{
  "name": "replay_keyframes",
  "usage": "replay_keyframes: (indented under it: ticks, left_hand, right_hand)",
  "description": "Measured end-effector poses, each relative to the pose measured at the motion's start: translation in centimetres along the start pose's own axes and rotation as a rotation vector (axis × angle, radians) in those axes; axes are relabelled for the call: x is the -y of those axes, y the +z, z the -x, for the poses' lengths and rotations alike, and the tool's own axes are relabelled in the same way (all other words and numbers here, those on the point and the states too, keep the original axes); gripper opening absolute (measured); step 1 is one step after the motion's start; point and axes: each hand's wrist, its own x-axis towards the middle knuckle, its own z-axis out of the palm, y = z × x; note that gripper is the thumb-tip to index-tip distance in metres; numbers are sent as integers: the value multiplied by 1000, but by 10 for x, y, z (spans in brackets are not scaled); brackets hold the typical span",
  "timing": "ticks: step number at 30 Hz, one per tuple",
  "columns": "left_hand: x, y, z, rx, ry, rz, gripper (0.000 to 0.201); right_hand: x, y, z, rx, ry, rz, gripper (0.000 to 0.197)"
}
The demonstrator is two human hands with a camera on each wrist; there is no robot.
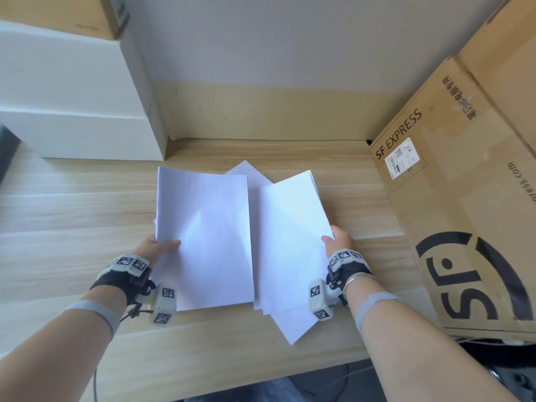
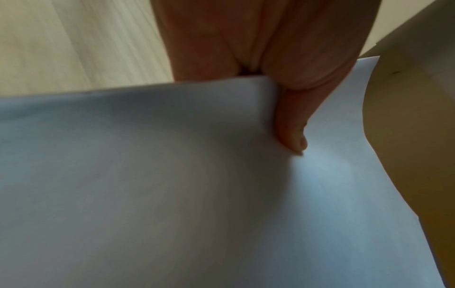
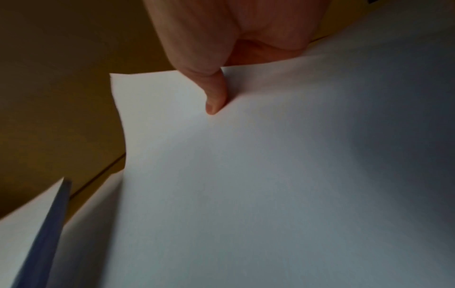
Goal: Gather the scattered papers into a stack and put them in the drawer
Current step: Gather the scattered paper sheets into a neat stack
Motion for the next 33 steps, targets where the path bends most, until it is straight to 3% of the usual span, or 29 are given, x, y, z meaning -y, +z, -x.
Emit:
replay_keyframes:
  ticks: [5,12,19,25,33]
  left_hand:
    - [-3,0,-3,7,-3,8,3]
    - [-6,-4,-4,-2,-15,-11,6]
    - [-7,-4,-2,-42,-24,-43,18]
    - [-6,-1,-3,-50,-29,-53,19]
    - [-7,8,-4,-69,-60,-65,27]
  right_hand:
    - [-8,-16,-14,-123,74,-45,15]
    - [-11,-19,-18,12,113,69,22]
    - [-11,-19,-20,-146,154,-24,34]
    - [-8,-34,-29,-186,141,-115,36]
    - [43,14,-16,-2,61,-158,29]
